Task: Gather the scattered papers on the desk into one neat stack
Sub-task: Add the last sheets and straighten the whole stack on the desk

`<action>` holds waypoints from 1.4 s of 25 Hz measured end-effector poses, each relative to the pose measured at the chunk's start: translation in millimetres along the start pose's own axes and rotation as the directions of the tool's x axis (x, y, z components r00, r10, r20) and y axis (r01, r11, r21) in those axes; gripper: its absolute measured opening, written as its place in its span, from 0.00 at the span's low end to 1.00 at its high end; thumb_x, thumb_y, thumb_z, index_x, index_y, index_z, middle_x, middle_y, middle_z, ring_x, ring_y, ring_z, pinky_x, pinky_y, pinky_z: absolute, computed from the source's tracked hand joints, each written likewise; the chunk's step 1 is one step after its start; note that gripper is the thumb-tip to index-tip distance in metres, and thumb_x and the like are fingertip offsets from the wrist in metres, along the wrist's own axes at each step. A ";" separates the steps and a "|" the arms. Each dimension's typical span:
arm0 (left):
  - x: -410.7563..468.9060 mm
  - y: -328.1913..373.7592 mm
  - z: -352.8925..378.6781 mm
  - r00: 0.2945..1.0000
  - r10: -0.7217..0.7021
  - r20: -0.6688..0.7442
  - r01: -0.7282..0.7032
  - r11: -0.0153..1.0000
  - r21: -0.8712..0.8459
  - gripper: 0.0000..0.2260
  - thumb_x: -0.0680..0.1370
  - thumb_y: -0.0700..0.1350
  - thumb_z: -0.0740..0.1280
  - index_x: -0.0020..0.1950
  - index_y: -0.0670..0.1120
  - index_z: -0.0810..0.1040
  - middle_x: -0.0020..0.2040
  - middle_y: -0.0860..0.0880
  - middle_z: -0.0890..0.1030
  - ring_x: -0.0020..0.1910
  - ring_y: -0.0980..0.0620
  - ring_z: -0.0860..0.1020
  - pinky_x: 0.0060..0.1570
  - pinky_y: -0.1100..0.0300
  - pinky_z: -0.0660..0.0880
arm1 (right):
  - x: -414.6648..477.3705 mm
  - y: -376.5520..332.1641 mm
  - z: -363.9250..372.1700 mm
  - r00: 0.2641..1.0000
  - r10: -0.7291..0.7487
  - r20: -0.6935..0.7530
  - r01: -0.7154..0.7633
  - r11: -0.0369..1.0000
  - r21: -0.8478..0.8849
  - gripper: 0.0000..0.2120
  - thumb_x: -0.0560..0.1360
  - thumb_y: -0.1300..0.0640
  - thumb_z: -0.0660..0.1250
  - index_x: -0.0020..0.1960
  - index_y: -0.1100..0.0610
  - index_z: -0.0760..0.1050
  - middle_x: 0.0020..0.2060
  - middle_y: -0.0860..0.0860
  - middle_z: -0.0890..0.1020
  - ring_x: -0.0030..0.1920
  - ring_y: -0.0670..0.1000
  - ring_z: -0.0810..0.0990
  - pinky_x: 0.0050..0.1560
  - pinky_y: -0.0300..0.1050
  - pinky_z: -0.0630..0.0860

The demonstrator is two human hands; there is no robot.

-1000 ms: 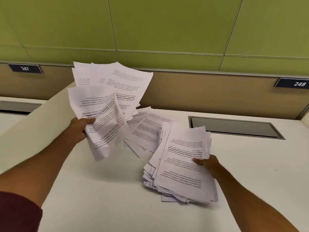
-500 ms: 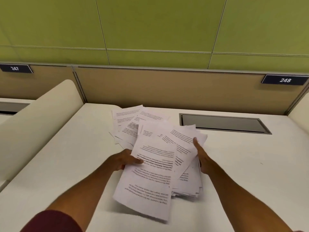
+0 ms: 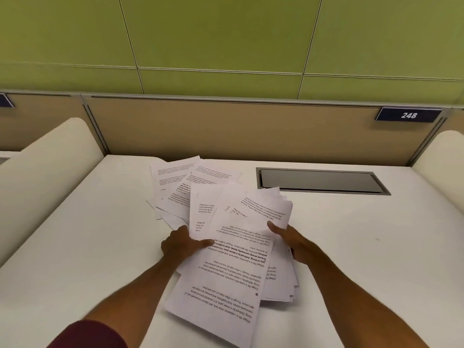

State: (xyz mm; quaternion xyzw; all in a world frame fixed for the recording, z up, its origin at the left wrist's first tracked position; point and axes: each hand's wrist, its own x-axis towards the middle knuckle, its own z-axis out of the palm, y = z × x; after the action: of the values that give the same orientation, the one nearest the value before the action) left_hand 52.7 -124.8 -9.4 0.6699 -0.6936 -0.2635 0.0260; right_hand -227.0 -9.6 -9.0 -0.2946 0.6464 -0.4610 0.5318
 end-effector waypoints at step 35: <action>154.9 7.7 -45.8 0.994 -0.106 -0.009 0.089 0.880 -0.467 0.34 0.66 0.41 0.80 0.64 0.38 0.63 0.65 0.37 0.73 0.64 0.36 0.73 0.57 0.46 0.73 | -1.2 0.9 -4.3 0.931 0.014 -0.366 -0.015 1.000 0.000 0.25 0.66 0.70 0.76 0.62 0.64 0.76 0.56 0.63 0.83 0.54 0.67 0.82 0.57 0.68 0.77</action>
State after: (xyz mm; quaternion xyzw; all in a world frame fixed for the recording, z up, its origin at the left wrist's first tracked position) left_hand 47.8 -286.3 -16.0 0.6825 -0.5750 -0.4116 0.1847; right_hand -230.7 -7.0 -9.2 -0.1998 0.7369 -0.5030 0.4051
